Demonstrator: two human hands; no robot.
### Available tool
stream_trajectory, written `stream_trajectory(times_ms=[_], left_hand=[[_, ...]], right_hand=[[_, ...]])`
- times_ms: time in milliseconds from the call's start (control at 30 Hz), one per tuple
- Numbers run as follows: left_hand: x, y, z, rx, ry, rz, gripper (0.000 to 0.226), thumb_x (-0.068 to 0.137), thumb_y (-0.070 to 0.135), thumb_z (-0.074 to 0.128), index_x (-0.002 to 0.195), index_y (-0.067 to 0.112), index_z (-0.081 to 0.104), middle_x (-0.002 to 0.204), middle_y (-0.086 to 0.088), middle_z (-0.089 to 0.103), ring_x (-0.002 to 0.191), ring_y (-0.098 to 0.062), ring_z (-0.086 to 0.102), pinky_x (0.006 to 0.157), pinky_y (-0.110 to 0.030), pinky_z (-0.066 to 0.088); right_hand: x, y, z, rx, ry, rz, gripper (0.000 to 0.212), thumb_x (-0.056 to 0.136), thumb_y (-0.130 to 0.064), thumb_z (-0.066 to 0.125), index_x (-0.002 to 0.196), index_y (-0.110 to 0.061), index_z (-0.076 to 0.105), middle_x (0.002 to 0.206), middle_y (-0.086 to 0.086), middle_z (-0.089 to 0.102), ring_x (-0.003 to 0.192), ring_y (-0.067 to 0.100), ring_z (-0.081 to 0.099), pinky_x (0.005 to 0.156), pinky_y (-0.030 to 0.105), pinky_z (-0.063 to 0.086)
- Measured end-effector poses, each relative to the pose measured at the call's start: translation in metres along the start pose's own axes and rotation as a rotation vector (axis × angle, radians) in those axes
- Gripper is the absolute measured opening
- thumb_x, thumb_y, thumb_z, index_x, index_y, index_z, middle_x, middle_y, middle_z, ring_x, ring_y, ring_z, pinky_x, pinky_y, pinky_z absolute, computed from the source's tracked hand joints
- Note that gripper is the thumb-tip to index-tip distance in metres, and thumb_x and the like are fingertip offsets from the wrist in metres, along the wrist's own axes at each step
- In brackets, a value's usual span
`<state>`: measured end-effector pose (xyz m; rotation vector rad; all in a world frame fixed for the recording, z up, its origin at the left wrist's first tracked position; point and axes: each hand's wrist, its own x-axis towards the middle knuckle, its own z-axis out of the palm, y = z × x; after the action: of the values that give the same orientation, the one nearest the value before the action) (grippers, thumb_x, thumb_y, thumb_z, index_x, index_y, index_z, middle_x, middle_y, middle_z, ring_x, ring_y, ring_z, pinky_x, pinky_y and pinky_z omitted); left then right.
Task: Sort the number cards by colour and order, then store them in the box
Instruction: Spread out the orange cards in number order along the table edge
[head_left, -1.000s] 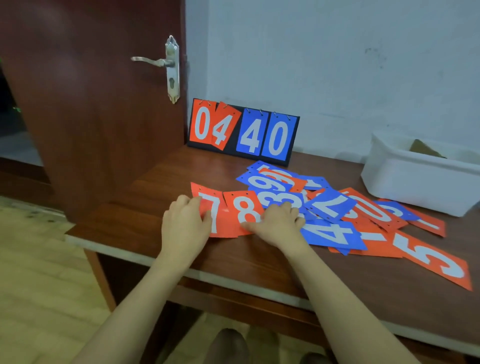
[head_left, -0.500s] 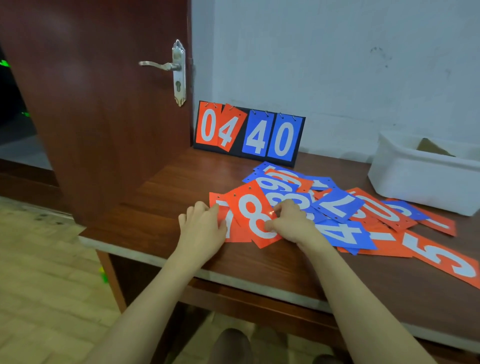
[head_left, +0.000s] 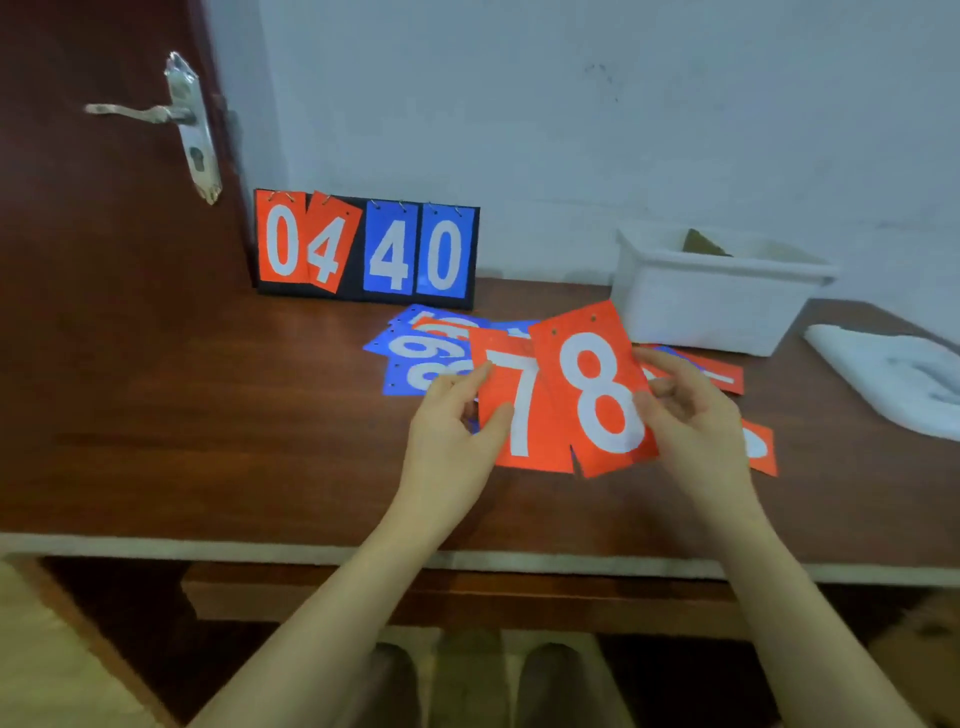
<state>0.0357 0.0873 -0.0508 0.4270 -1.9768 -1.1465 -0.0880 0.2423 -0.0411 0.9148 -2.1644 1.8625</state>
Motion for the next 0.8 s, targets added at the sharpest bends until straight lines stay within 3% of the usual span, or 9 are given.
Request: stream_trajectory(times_ms=[100, 200, 333, 433, 533, 667, 800], left_hand=[[-0.02, 0.017, 0.062, 0.101, -0.241, 0.01, 0.051, 0.082, 0.02, 0.065, 0.13, 0.013, 0.051, 0.101, -0.003, 0.05, 0.096, -0.016, 0.051, 0.088, -0.016, 0.036], [-0.035, 0.027, 0.114, 0.424, -0.426, -0.008, 0.051, 0.085, 0.036, 0.056, 0.131, 0.015, 0.047, 0.117, -0.01, 0.048, 0.119, -0.026, 0.041, 0.1, -0.035, 0.028], [-0.048, 0.033, 0.151, 0.842, -0.362, 0.068, 0.047, 0.086, 0.048, 0.045, 0.117, 0.014, 0.053, 0.125, -0.013, 0.042, 0.117, -0.031, 0.034, 0.097, -0.042, 0.025], [-0.044, 0.031, 0.162, 0.738, -0.413, 0.151, 0.045, 0.09, 0.041, 0.042, 0.129, 0.019, 0.046, 0.147, -0.009, 0.024, 0.133, -0.028, 0.018, 0.105, -0.045, 0.019], [-0.034, 0.031, 0.176, 0.702, -0.712, 0.236, 0.048, 0.094, 0.044, 0.03, 0.142, 0.037, 0.025, 0.156, 0.002, 0.011, 0.142, -0.022, 0.005, 0.112, -0.045, 0.006], [-0.016, 0.034, 0.189, 0.74, -0.867, 0.278, 0.048, 0.094, 0.047, 0.03, 0.14, 0.041, 0.023, 0.156, 0.006, 0.013, 0.143, -0.021, 0.005, 0.113, -0.044, 0.005], [-0.006, 0.04, 0.205, 0.672, -0.934, 0.31, 0.048, 0.092, 0.046, 0.035, 0.14, 0.042, 0.025, 0.154, 0.011, 0.018, 0.143, -0.016, 0.007, 0.113, -0.04, 0.006]], right_hand=[[-0.013, 0.018, -0.065, -0.195, 0.079, 0.121, 0.034, 0.086, 0.001, 0.051, 0.106, -0.024, 0.065, 0.084, -0.001, 0.066, 0.08, 0.018, 0.062, 0.072, 0.022, 0.051], [-0.023, 0.036, -0.106, -0.492, 0.103, 0.167, 0.039, 0.085, 0.0, 0.046, 0.113, -0.02, 0.063, 0.101, 0.002, 0.065, 0.091, 0.018, 0.059, 0.078, 0.028, 0.046], [-0.028, 0.062, -0.138, -0.871, 0.079, 0.228, 0.037, 0.089, -0.009, 0.042, 0.118, -0.023, 0.062, 0.096, 0.001, 0.047, 0.084, 0.022, 0.051, 0.091, 0.043, 0.04], [-0.022, 0.076, -0.163, -1.06, 0.068, 0.302, 0.034, 0.093, -0.017, 0.042, 0.12, -0.028, 0.059, 0.104, 0.003, 0.047, 0.098, 0.024, 0.047, 0.094, 0.044, 0.029], [-0.014, 0.086, -0.179, -1.185, 0.081, 0.277, 0.03, 0.093, -0.024, 0.045, 0.119, -0.03, 0.058, 0.125, 0.004, 0.044, 0.115, 0.028, 0.037, 0.098, 0.044, 0.022], [-0.001, 0.094, -0.175, -1.061, -0.126, 0.242, 0.038, 0.092, -0.044, 0.04, 0.13, -0.039, 0.046, 0.135, -0.005, 0.045, 0.125, 0.02, 0.04, 0.101, 0.045, 0.026], [0.016, 0.104, -0.185, -1.01, -0.171, 0.266, 0.032, 0.095, -0.031, 0.033, 0.122, -0.035, 0.051, 0.131, -0.009, 0.049, 0.125, 0.012, 0.042, 0.111, 0.048, 0.01]])
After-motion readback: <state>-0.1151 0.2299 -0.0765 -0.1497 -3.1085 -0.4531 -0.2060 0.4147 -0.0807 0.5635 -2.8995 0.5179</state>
